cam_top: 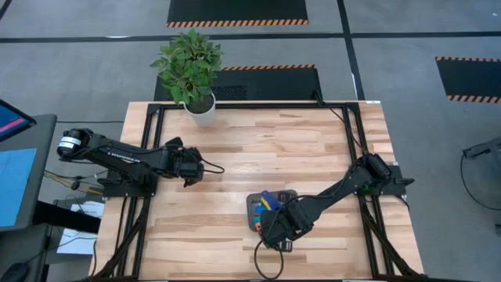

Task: Nest measuring cups in basket
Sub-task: Stack the dark blue measuring cup on top of the orange measuring cup in the black bin

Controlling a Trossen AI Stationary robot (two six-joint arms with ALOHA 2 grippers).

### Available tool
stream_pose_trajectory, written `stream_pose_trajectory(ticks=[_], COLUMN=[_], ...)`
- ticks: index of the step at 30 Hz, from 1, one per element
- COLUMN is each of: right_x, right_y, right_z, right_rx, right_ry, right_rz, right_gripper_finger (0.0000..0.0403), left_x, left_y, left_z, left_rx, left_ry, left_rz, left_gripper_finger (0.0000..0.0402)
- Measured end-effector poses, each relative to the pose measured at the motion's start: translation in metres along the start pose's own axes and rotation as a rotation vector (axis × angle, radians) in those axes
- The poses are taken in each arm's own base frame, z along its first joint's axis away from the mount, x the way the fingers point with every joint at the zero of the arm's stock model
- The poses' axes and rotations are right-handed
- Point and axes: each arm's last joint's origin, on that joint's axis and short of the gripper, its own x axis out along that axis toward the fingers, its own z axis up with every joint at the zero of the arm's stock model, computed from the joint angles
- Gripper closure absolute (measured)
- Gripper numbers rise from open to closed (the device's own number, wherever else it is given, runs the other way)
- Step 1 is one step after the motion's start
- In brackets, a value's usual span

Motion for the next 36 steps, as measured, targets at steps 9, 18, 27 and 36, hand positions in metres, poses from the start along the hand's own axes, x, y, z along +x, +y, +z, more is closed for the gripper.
stream_pose_trajectory(ticks=[9, 18, 27, 36], right_x=[0.0, 0.006, 0.033, 0.036], right_y=[0.001, -0.002, -0.005, -0.006], right_z=[-0.001, -0.001, -0.01, -0.012], right_rx=[0.126, 0.176, 0.207, 0.199], right_ry=[-0.003, 0.01, 0.052, 0.06], right_rz=[-0.013, -0.005, -0.03, -0.028], right_gripper_finger=[0.0395, 0.0392, 0.0392, 0.0363], left_x=[0.0, 0.0, 0.0, 0.0], left_y=[0.0, 0.0, 0.0, 0.0], left_z=[0.0, 0.0, 0.0, 0.0], left_rx=[-0.003, 0.005, 0.02, 0.02], left_ry=[-0.004, 0.0, 0.0, 0.001], left_rz=[-0.002, -0.01, -0.01, -0.01], left_gripper_finger=[0.031, 0.031, 0.031, 0.031])
